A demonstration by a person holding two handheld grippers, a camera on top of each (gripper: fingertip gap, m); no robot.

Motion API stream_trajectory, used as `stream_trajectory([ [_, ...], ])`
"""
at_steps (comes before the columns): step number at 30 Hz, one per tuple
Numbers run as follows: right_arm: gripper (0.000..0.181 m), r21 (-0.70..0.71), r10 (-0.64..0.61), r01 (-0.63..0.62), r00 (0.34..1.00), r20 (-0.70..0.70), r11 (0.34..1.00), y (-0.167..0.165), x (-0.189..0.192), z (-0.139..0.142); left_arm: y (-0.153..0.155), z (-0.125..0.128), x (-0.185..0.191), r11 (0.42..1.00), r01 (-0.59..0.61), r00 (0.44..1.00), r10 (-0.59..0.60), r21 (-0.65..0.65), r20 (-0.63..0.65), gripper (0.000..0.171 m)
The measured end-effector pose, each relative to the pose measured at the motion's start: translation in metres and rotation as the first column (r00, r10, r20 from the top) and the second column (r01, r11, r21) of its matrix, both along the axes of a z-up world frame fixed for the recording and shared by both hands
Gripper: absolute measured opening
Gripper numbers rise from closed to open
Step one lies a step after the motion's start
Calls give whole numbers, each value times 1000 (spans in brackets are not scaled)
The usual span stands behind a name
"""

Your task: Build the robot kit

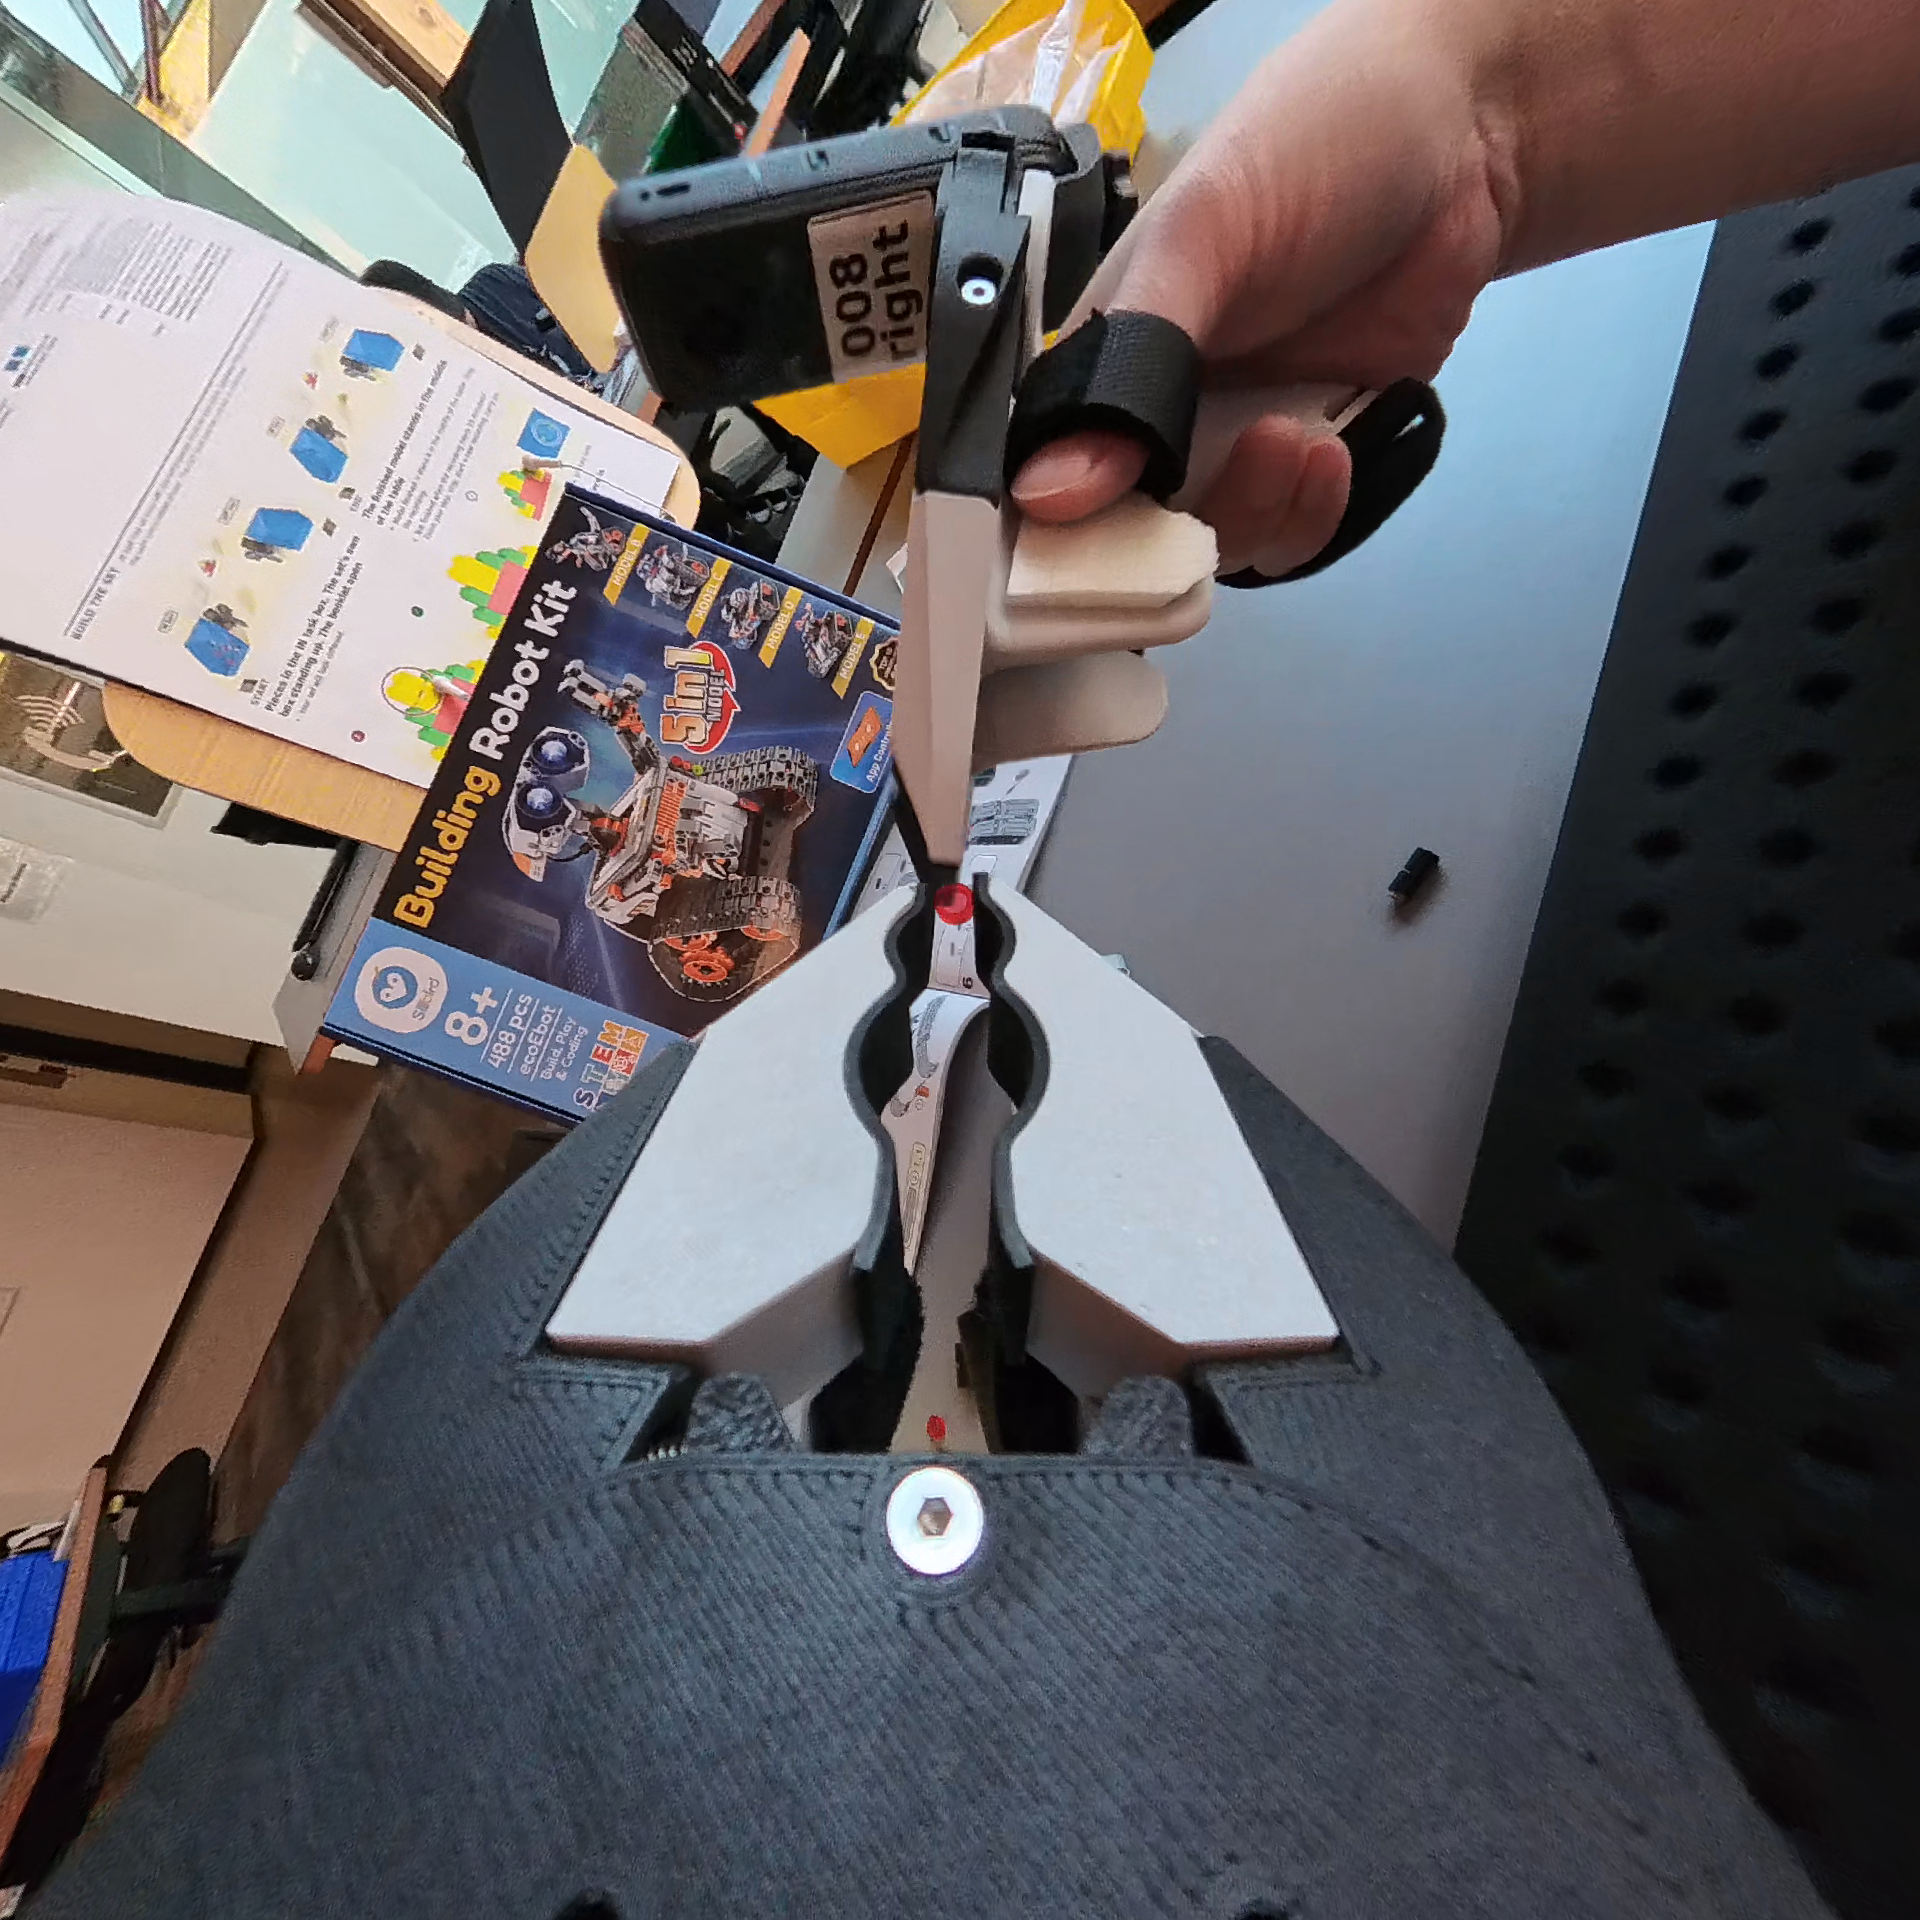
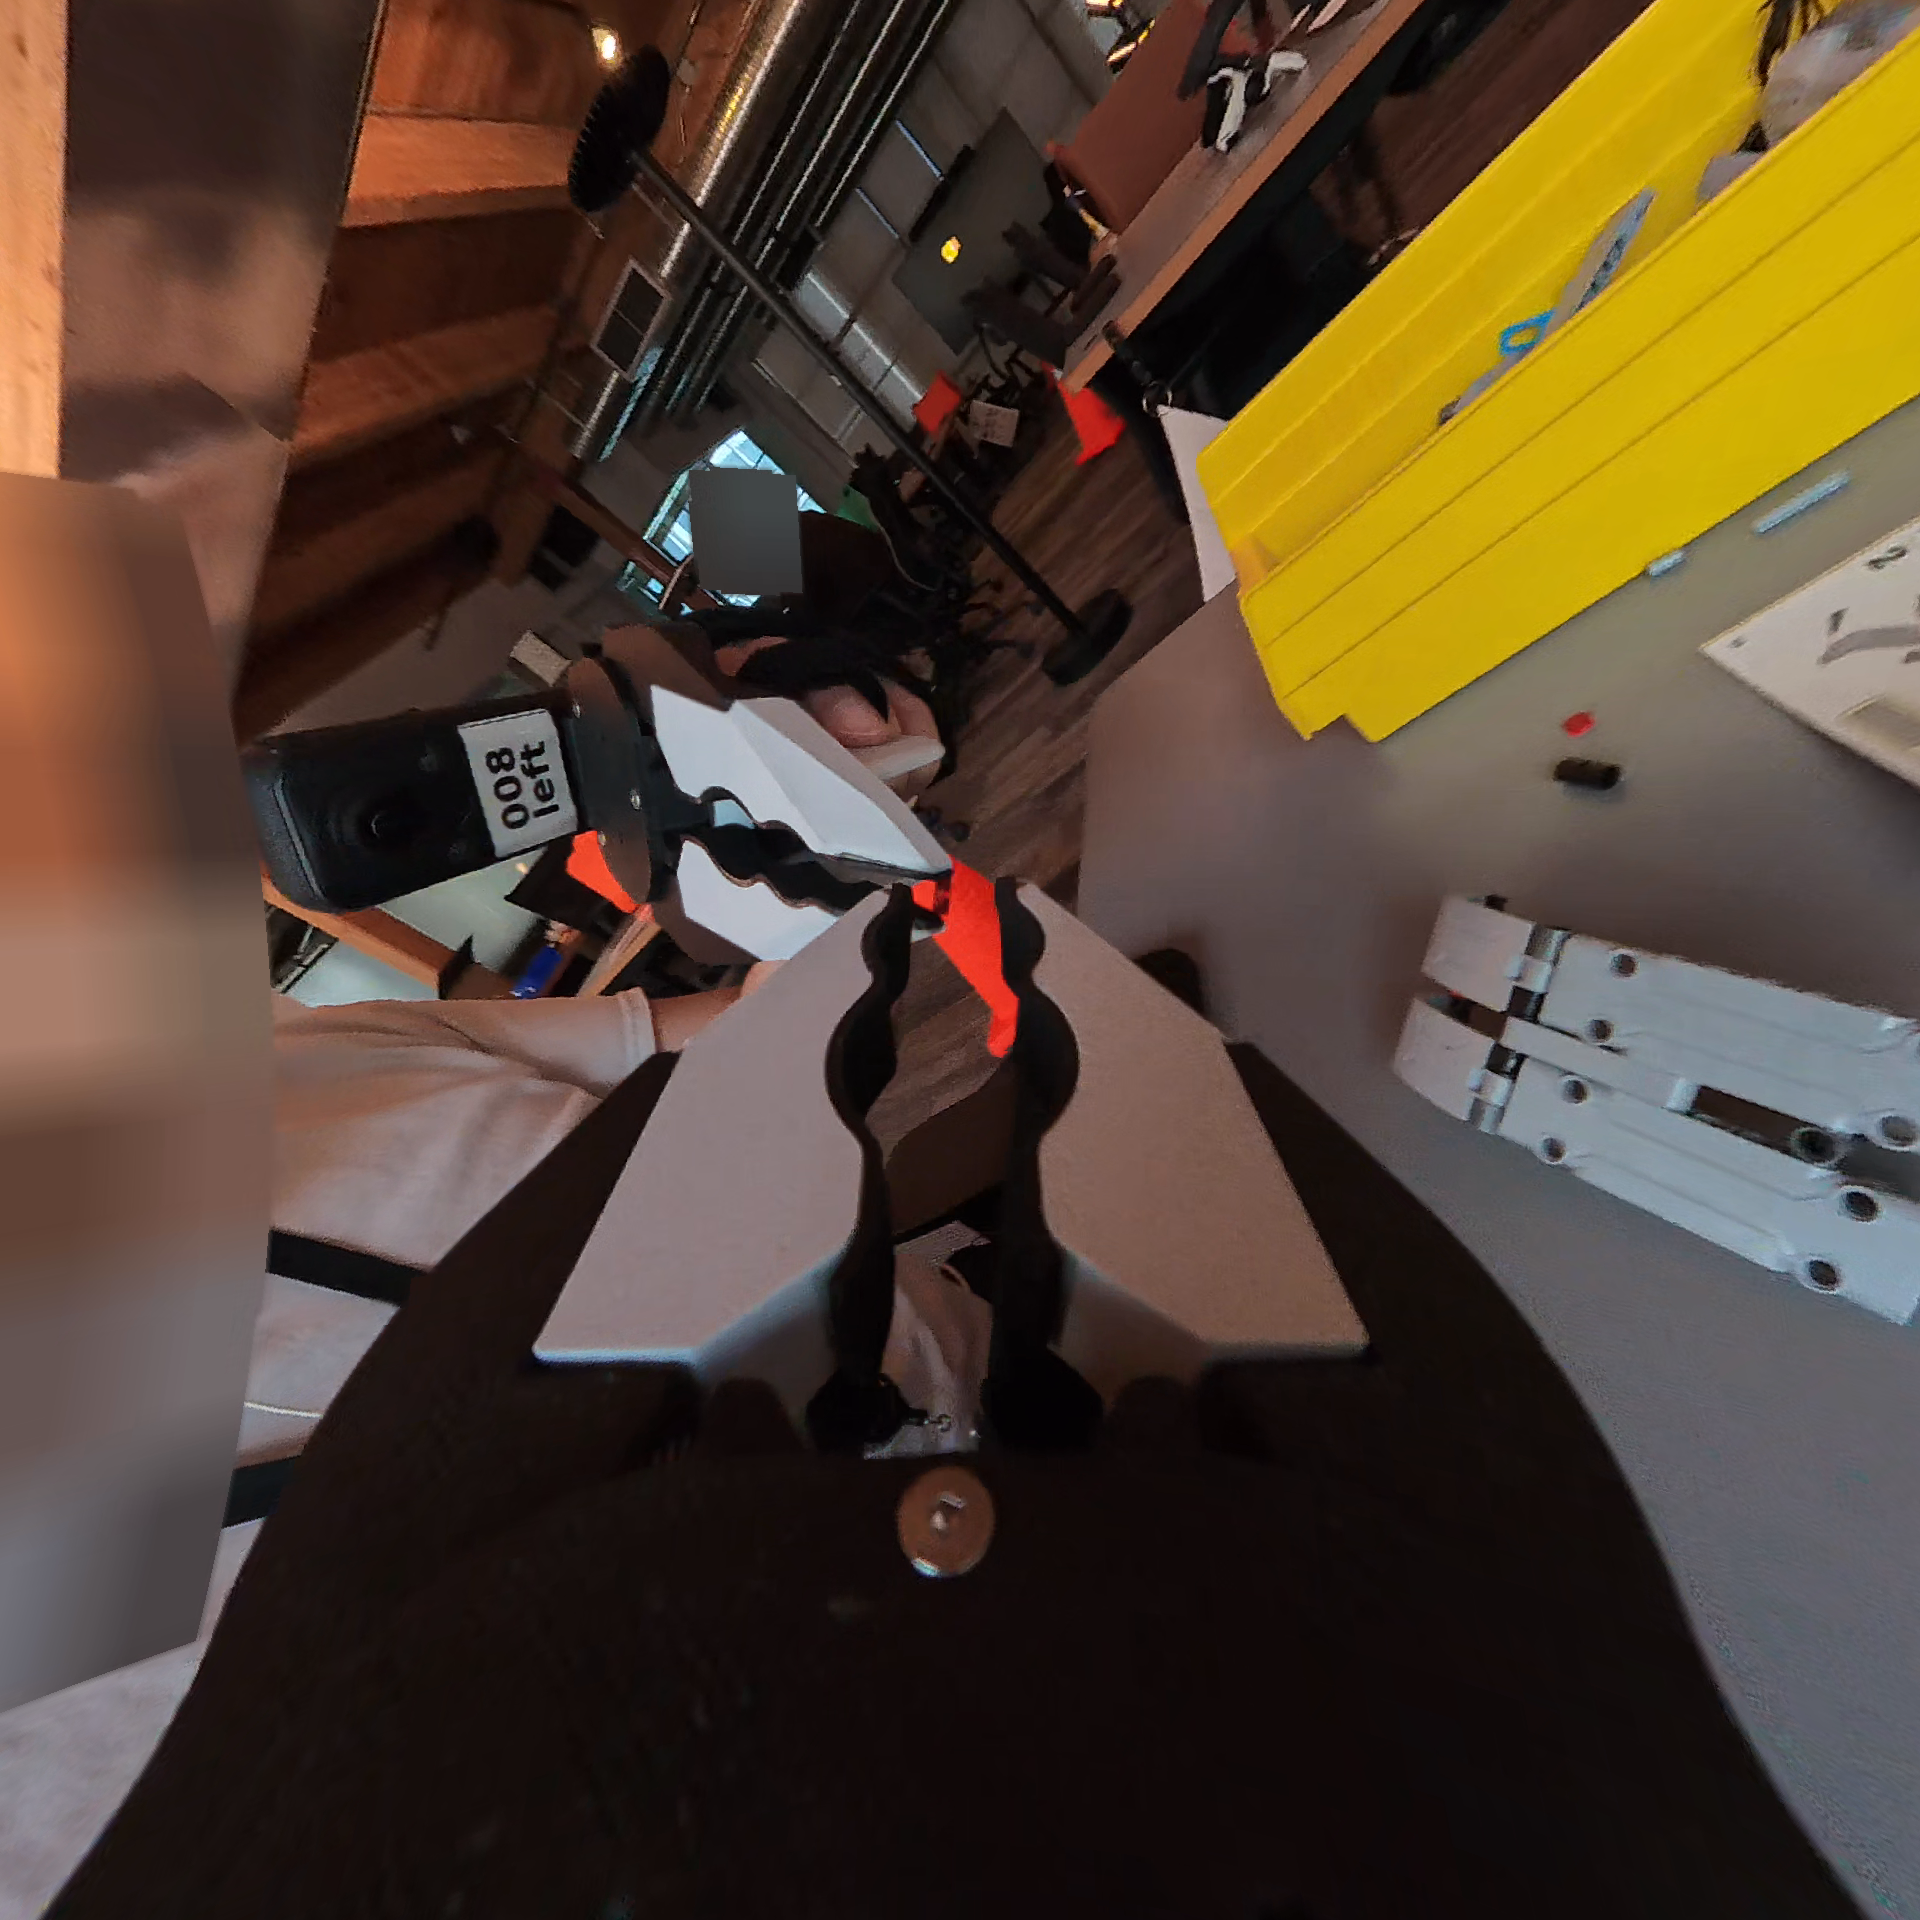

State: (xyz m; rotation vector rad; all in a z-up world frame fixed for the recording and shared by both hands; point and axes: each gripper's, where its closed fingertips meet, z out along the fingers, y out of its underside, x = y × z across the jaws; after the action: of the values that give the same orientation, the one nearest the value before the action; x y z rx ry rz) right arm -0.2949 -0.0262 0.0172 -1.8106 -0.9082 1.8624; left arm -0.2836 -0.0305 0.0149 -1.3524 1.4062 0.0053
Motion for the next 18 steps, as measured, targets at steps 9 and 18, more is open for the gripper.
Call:
stream_trajectory([
  [9, 3, -65, 69, -70, 997, -23, 995, -14, -2, 1, -8, 1, 2, 1000, 21, 1000, -21, 22, -23, 5],
  [18, 2, -5, 102, -103, 992, -77, 995, -26, 2, 14, -23, 14, 8, 998, 51, 997, -49, -32, 67, 16],
])
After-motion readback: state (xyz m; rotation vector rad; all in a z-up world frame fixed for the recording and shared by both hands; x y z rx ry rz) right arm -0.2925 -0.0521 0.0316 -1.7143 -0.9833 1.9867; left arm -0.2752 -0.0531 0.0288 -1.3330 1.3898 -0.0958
